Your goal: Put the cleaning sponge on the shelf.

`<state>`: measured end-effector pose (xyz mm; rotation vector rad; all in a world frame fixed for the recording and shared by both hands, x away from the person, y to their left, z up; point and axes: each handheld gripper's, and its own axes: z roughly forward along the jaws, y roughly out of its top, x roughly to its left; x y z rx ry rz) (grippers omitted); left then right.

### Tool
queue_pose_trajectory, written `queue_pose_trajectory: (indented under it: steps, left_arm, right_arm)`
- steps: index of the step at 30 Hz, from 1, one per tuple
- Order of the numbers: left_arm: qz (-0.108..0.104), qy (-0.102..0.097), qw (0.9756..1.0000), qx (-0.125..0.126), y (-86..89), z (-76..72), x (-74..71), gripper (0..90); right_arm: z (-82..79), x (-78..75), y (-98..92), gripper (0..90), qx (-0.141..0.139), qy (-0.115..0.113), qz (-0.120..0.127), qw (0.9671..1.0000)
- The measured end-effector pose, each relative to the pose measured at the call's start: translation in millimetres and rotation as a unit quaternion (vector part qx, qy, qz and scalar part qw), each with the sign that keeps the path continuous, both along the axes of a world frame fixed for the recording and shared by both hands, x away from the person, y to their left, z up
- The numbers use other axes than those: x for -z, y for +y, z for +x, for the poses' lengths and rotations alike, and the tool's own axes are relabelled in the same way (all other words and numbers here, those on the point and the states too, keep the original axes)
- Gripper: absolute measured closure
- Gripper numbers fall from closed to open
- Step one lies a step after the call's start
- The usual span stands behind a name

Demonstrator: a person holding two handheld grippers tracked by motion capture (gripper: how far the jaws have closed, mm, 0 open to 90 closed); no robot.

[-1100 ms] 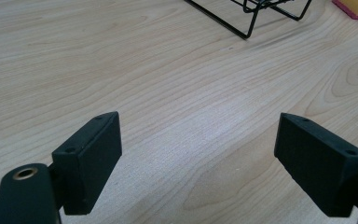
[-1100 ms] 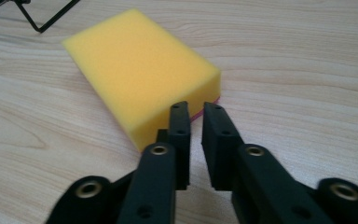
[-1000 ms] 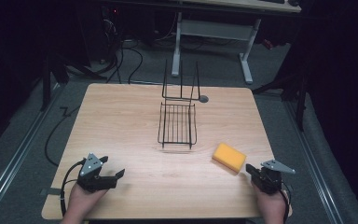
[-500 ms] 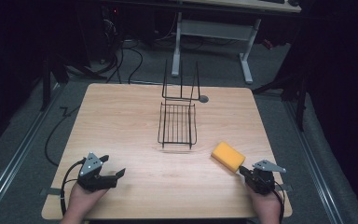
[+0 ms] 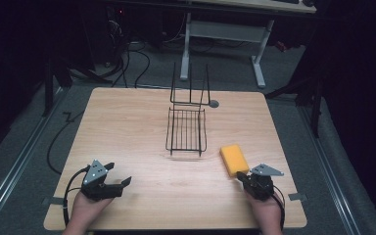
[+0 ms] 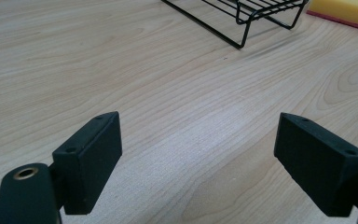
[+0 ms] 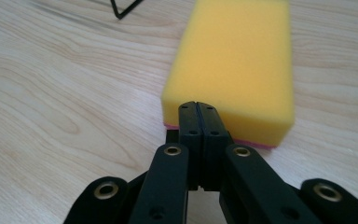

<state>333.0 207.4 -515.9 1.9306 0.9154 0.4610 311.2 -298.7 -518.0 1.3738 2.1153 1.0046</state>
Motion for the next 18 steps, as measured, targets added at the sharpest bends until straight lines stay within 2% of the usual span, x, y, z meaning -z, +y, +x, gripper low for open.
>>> queue_pose_trajectory:
  steps: [3, 12, 18]
  left_arm:
    - [0.0, 0.0, 1.0, 0.0, -0.2, 0.3, 0.3, 15.7]
    - [-0.004, 0.0, 1.0, -0.005, 1.4, -0.9, -0.4, 15.7]
    - [-0.004, -0.001, 1.0, -0.004, 0.8, -0.7, -0.6, 15.8]
  right_arm:
    - [-0.3, -1.3, 1.7, 89.5, -0.001, -0.005, -0.002, 1.0]
    - [-15.8, -7.9, -14.2, 76.1, 0.03, -0.027, 0.02, 0.999]
    - [-22.8, -12.1, -19.2, 59.7, 0.046, -0.048, 0.026, 0.9975]
